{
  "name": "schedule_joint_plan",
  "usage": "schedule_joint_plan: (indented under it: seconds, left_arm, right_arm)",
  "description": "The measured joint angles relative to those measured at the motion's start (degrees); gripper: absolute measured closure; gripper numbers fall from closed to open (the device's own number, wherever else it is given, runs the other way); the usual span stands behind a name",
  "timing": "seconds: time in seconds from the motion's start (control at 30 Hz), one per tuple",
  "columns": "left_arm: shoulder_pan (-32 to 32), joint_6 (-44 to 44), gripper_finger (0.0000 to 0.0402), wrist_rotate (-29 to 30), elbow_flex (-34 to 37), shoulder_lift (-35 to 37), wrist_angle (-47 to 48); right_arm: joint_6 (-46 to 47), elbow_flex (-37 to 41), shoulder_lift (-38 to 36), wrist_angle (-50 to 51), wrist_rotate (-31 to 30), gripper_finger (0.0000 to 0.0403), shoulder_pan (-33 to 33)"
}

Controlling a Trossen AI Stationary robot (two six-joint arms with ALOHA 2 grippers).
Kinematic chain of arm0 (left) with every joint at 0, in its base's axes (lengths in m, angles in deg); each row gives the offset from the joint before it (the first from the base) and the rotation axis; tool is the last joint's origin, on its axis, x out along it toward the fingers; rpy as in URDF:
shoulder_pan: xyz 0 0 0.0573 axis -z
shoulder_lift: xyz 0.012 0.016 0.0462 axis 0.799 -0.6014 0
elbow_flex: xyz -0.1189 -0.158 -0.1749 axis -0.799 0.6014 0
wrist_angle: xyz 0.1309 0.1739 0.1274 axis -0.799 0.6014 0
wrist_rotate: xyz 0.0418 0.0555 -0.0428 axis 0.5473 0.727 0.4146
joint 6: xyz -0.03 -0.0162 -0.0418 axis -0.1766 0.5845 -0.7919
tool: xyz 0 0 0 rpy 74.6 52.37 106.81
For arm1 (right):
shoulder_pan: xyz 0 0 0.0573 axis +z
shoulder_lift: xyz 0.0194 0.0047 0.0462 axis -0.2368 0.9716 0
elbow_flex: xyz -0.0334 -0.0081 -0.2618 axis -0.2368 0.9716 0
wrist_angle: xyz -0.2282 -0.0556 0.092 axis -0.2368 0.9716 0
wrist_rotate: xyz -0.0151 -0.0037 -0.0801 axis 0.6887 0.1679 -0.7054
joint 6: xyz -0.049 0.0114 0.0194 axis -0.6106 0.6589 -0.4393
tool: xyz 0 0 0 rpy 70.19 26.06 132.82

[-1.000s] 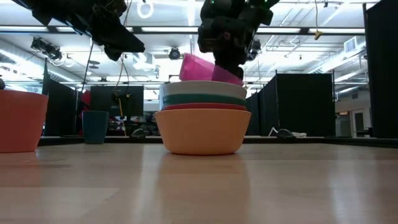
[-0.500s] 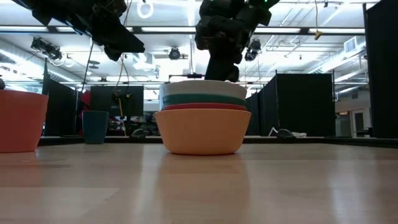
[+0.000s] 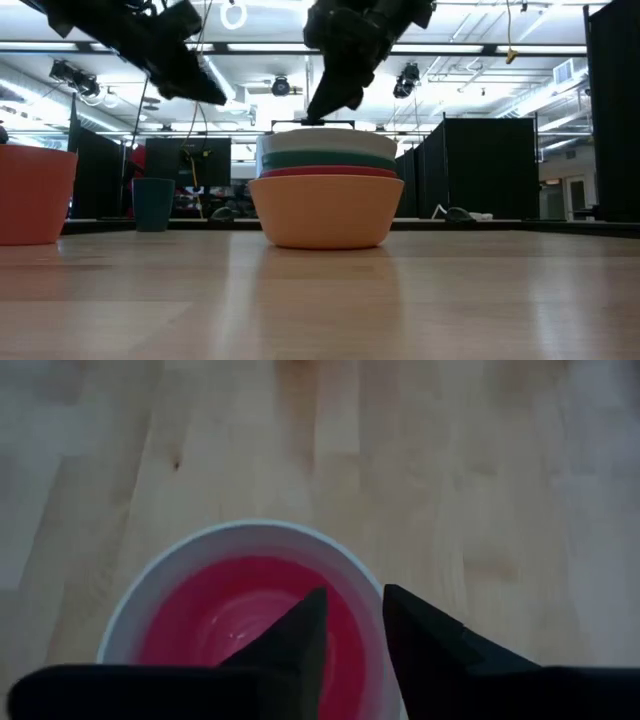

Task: Nest bowls inside each other
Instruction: Move the blue cup to the left of the stacked bowls

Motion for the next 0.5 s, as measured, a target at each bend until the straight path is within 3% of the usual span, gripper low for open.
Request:
schedule_joint_plan:
  seconds: [0.2,0.5]
  left_arm:
    - [-1.6,-3.5,0.0305,11.4,-1.8,0.0,7.9]
    - [-8.8,-7.5,0.0293,11.9,-9.1,0.0,16.7]
  right_arm:
    - [-3.3,-0.6,-1.2,-0.8,-1.4,0.0341,0.8]
    - [-6.0,-0.6,-4.8,0.9,-1.6,0.0338,0.4]
